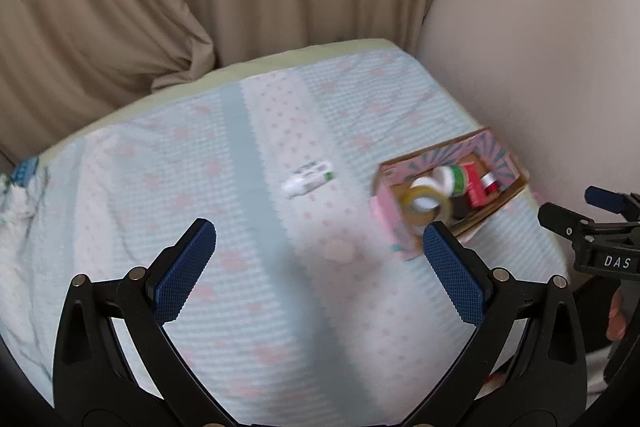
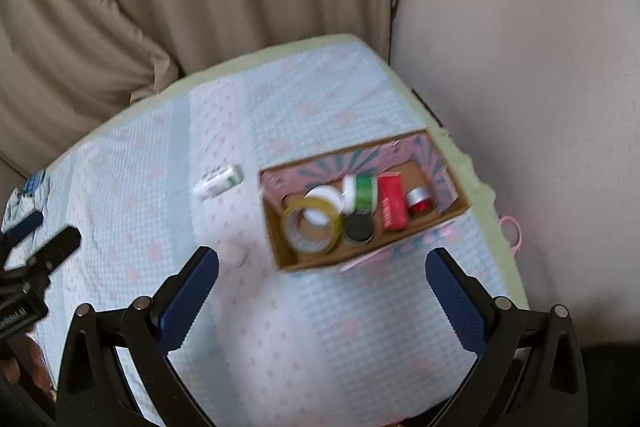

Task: Organize rigid objects
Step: 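Lift both tools out of the pink box and back over the bed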

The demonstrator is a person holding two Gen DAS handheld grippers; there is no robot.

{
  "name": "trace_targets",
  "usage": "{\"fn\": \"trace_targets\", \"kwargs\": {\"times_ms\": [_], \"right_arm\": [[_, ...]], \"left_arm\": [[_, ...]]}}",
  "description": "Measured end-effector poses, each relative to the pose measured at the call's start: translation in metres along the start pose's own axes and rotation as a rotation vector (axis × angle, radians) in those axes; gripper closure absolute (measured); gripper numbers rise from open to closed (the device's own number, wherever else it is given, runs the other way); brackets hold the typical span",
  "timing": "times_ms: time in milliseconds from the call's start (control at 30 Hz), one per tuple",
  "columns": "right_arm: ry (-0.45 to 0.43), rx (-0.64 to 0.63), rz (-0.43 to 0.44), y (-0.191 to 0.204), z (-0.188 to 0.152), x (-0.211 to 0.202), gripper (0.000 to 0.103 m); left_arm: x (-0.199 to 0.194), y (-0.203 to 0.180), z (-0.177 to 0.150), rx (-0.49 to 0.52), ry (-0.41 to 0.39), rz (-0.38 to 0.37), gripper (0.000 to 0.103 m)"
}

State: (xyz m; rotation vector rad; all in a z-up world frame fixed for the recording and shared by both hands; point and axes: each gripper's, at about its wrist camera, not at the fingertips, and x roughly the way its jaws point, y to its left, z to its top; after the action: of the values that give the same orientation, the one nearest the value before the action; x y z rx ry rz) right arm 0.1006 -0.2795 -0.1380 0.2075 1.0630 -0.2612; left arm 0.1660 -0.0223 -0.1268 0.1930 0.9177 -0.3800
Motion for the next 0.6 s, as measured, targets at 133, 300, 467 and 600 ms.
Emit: {"fn": "trace_targets", "kwargs": {"times_ms": [133,300,467,600], "right_arm": [[0.015,0.029,-0.001,0.043,-0.020,-0.001,0.000],[0.024,0.071,-0.009,0.089,-0.044,0.012,0.000],[0.047,0.120,0.009,0.130,-0.066,0.048,0.000],[0.062,0.156,-0.003,0.151,-0.076,0.088,0.000]], "left_arm": [[0.004,0.041,-0.005,0.035,0.020,-0.031,0.000],[0.027,0.083,-0.003,0.129,0.028,-0.042,0.000],[0.076,0.102,0.009,0.192,0.066,-0.064,0.000],[0.128,0.101,0.021,0.239,0.111,-0.098,0.000]]}}
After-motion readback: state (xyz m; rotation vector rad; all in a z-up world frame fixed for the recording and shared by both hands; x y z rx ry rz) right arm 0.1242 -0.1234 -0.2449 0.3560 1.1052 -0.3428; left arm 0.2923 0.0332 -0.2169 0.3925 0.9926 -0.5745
